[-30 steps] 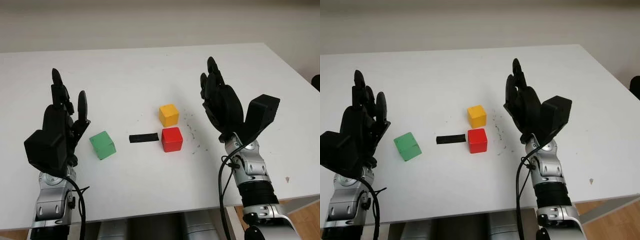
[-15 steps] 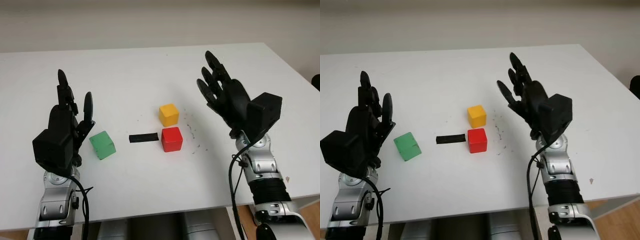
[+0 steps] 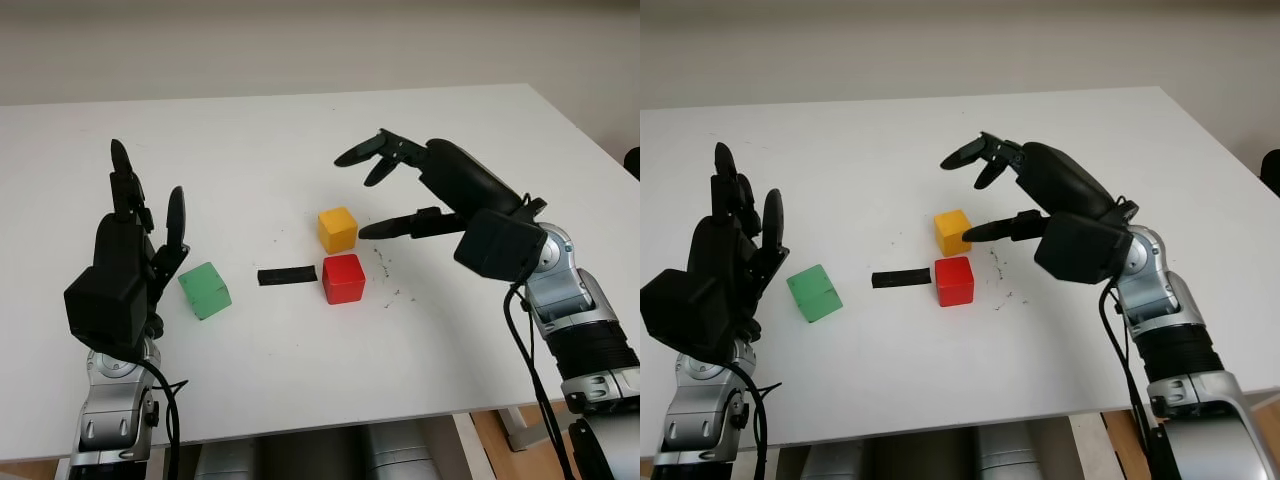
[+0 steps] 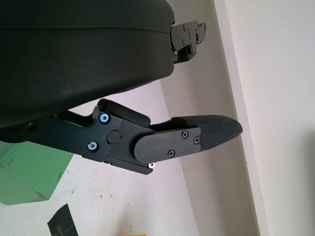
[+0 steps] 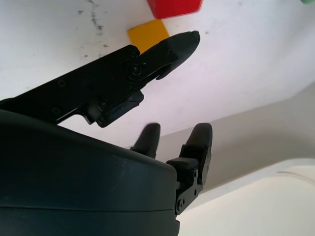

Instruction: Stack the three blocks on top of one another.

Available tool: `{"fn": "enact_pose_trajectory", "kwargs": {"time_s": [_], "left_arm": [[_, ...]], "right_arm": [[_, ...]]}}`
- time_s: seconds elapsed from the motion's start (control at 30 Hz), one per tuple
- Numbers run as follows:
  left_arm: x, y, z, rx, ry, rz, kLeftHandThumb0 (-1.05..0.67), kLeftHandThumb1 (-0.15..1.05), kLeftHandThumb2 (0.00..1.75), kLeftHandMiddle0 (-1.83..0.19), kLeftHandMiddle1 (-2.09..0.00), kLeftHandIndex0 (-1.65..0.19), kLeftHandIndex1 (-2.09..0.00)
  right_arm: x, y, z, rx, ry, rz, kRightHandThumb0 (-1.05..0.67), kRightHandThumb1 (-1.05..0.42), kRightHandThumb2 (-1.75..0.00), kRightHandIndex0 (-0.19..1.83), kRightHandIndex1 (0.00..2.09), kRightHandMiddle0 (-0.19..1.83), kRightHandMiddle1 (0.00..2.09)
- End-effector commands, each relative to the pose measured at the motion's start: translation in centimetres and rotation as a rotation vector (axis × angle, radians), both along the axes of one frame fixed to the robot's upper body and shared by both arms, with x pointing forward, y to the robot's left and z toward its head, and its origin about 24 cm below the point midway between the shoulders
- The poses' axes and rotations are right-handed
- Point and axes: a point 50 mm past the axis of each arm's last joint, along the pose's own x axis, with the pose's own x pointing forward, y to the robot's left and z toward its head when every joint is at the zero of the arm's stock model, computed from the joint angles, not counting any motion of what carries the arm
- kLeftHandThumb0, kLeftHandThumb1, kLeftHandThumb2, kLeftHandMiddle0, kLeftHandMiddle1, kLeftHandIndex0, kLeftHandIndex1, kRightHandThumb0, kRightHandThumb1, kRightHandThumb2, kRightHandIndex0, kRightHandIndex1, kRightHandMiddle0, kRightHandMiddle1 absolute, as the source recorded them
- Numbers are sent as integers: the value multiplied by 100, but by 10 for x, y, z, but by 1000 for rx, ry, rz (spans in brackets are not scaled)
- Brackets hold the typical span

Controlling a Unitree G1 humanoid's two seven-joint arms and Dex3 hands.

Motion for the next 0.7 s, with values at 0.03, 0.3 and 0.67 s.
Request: {"fn": "enact_pose_trajectory", "kwargs": {"time_s": [0.03, 0.3, 0.67], "left_arm": [[-1, 0, 4, 15, -13, 2, -77, 105, 55, 19, -5, 19, 0], [-1, 0, 5, 24, -21, -2, -77, 105, 55, 19, -5, 19, 0], [-1, -1, 4, 17, -17, 0, -78, 105, 55, 19, -5, 19, 0]], "right_arm": [[-1, 0, -2, -35, -27, 0, -68, -80, -5, 16, 26, 49, 44], [-5, 4, -16, -128, 14, 32, -74, -84, -6, 4, 7, 47, 35], [-11, 3, -24, -202, 52, 80, -90, -91, -6, -16, 1, 42, 33]]}}
